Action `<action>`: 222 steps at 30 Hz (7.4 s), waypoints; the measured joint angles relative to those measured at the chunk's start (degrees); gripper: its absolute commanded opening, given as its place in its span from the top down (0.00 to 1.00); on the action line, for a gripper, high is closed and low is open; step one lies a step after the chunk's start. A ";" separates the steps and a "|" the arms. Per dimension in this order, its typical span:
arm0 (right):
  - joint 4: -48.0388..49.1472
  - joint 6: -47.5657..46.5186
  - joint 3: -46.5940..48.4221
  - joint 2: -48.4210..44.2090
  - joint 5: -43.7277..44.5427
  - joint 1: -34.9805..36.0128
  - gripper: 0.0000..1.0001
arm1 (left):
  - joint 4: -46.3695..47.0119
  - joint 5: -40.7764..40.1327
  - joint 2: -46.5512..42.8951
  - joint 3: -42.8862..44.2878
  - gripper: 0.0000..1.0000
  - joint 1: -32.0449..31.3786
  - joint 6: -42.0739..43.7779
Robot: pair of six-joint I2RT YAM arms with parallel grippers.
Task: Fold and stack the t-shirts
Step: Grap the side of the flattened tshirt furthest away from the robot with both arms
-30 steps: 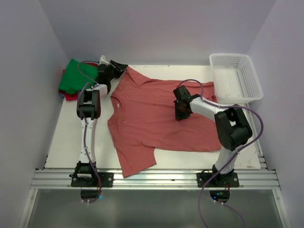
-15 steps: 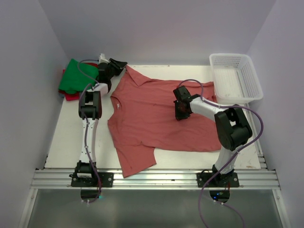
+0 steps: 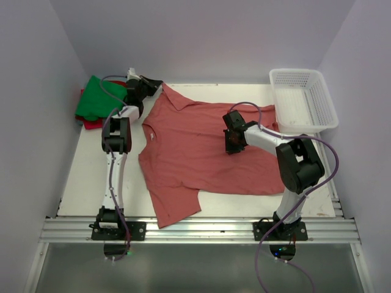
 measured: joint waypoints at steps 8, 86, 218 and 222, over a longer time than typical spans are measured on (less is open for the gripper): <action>0.09 0.02 -0.48 -0.02 0.07 0.00 1.00 | 0.07 0.52 -0.07 -0.48 1.00 0.00 0.07; -9.27 -0.28 72.26 47.25 16.39 -18.21 0.33 | 1.11 7.28 -34.86 -39.50 1.00 12.02 11.58; 9.16 -4.92 58.77 42.36 8.39 -20.63 0.79 | 2.12 9.75 -30.21 -38.23 1.00 12.04 9.42; 9.27 -4.96 58.69 42.36 8.44 -20.63 0.85 | 2.12 9.75 -30.21 -38.23 1.00 12.04 9.42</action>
